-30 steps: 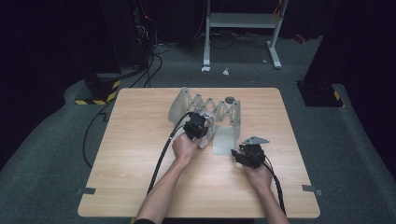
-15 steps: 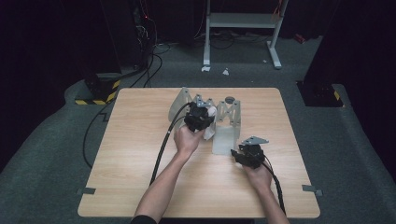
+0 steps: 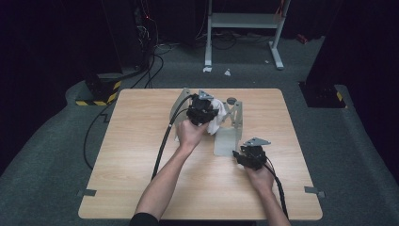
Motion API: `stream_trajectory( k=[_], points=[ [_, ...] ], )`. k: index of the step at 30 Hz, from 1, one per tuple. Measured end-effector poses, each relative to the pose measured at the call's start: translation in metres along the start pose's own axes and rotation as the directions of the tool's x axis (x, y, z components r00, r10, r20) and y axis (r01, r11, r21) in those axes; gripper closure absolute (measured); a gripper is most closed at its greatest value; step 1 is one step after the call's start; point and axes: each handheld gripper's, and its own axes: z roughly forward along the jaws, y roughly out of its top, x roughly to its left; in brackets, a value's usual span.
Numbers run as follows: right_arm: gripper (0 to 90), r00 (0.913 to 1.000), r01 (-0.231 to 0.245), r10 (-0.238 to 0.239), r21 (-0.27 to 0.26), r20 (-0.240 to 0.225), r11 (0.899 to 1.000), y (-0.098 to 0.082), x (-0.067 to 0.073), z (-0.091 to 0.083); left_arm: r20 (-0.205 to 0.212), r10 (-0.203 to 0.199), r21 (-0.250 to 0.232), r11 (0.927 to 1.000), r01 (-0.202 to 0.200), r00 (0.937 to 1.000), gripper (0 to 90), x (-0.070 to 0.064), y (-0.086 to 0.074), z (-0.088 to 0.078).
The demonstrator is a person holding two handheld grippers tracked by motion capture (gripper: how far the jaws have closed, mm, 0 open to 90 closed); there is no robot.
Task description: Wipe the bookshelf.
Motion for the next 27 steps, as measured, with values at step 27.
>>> stream_trajectory(
  k=[27],
  points=[
    [57.6, 0.9996, 0.020, -0.020, 0.001, 0.020, 1.000, 0.001, 0.003, 0.001, 0.022, -0.030, 0.193, 0.9809, 0.026, 0.9993, 84.4, 0.005, -0.059, 0.070]
  ],
)
